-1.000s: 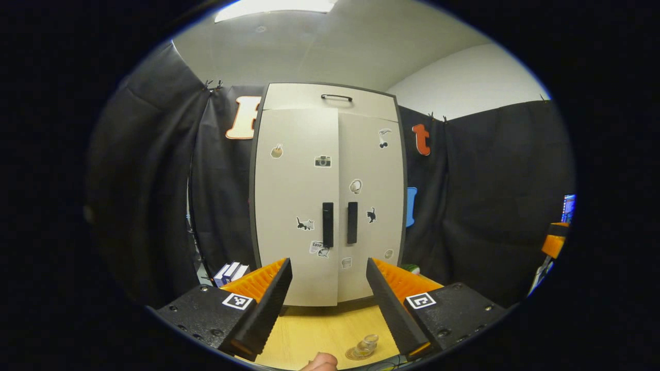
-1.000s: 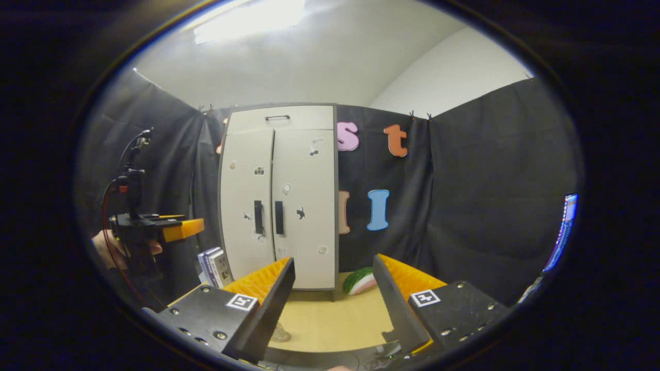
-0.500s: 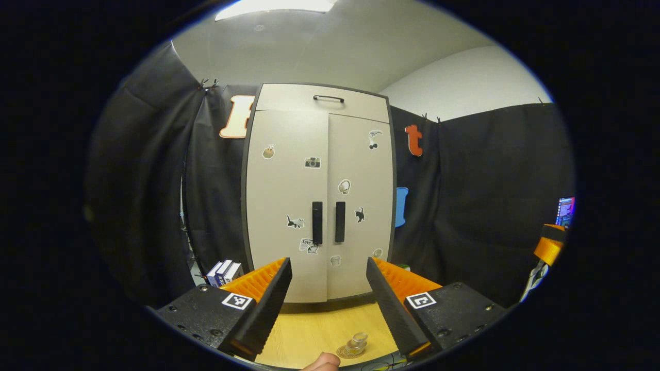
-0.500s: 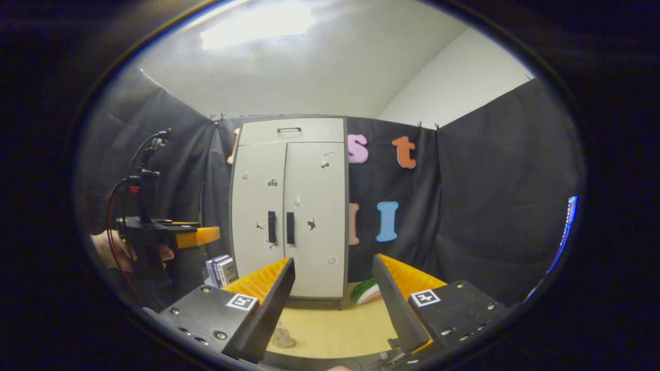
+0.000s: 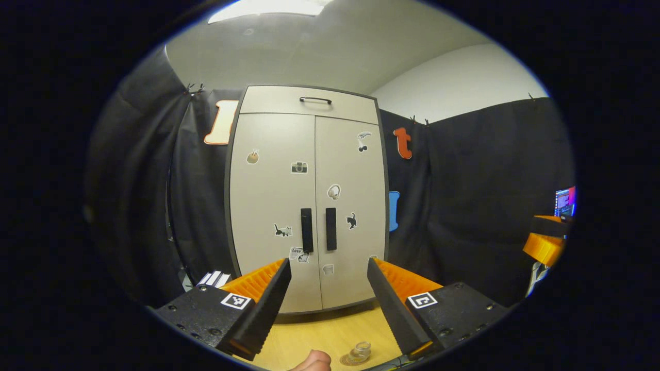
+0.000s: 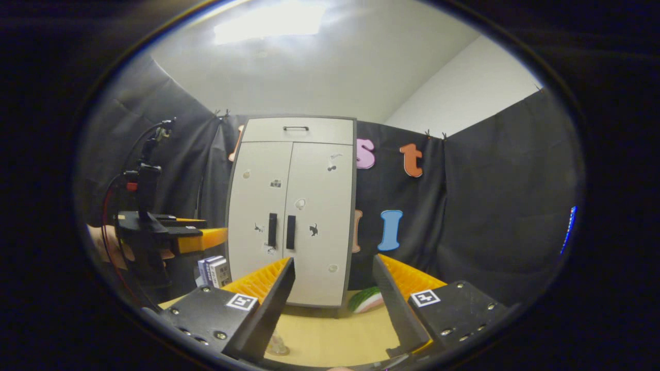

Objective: Grasp the bottle in the cabinet with the left hand and place it on the coaster, then close the right door with the right hand and the left door with the left hand.

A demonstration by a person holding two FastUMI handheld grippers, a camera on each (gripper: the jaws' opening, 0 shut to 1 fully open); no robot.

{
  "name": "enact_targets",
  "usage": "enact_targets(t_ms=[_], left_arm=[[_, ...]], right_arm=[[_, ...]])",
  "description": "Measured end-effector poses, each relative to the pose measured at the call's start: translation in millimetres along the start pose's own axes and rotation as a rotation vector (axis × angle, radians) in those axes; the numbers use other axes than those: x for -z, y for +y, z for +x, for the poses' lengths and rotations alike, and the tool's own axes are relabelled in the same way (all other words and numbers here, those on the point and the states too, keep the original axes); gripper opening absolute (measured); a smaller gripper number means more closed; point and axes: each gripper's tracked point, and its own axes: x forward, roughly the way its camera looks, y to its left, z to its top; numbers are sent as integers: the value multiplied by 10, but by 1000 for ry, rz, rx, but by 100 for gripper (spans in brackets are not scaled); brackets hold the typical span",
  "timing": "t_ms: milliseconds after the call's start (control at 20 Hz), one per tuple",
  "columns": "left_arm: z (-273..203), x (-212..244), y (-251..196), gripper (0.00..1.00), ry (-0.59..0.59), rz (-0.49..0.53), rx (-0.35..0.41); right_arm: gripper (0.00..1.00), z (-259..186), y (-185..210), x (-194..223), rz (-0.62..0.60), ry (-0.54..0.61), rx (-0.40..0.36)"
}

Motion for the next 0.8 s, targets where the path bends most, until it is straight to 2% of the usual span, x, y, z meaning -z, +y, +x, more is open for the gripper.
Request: enact_targets(t_ms=[250, 300, 350, 400, 550, 600, 650, 700, 800], left_arm=[[175, 114, -44, 95, 27, -26, 43], [202, 136, -38, 95, 26, -21, 47], [231, 149, -51, 94, 23, -18, 55], [271, 169, -70, 95, 22, -16, 61], [361, 224, -123, 95, 31, -30, 71], [385, 243, -136, 95, 34, -44, 72], [397, 238, -155, 95, 35, -60, 73], [404, 244, -162, 95, 36, -72, 75], [405, 225, -169, 95, 35, -78, 70]], right_arm=[[92, 185, 94, 27, -22, -2, 1], [87, 191, 101, 38, -27, 3, 2], [87, 190, 81, 47, -32, 9, 10], [92, 181, 57, 41, -36, 12, 19], [92, 143, 12, 55, -8, 31, 33], [87, 120, -5, 65, 2, 35, 37], [87, 102, -36, 61, 4, 38, 44], [92, 79, -64, 57, -3, 38, 50], [92, 55, -94, 52, -15, 38, 55]])
